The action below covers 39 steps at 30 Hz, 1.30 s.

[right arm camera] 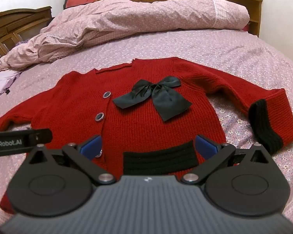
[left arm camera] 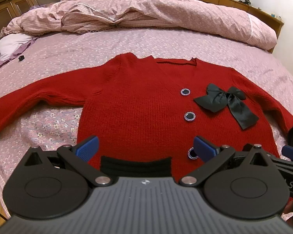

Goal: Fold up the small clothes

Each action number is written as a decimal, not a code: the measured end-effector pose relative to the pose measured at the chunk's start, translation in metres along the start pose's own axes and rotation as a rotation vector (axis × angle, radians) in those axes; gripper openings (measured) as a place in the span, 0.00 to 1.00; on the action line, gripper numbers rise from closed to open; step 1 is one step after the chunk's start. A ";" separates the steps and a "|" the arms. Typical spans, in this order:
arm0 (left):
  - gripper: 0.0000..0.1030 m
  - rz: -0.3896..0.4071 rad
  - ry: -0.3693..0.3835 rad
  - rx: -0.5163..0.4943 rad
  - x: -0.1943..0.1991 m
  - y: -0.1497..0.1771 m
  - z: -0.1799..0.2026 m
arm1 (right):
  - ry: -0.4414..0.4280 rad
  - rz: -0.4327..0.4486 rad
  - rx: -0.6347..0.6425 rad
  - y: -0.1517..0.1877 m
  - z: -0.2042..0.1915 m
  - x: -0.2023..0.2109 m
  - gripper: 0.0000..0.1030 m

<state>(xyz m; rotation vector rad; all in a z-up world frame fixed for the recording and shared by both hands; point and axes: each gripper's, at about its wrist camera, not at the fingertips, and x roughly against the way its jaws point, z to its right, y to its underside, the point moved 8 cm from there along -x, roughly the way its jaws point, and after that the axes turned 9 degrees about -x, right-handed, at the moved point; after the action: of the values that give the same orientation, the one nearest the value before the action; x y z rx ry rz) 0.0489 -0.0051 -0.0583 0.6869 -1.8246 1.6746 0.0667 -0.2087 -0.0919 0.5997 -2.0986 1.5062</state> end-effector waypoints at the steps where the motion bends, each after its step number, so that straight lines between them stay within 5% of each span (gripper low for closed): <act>1: 1.00 -0.001 -0.003 0.001 0.000 0.000 0.000 | 0.000 0.001 0.001 0.000 0.000 0.000 1.00; 39: 1.00 -0.020 -0.027 -0.002 -0.003 0.000 -0.006 | -0.002 -0.002 -0.010 -0.001 0.003 -0.001 1.00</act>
<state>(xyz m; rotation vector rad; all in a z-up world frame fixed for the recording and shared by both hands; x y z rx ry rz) 0.0516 0.0007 -0.0598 0.7277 -1.8319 1.6575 0.0676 -0.2115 -0.0928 0.5996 -2.1044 1.4941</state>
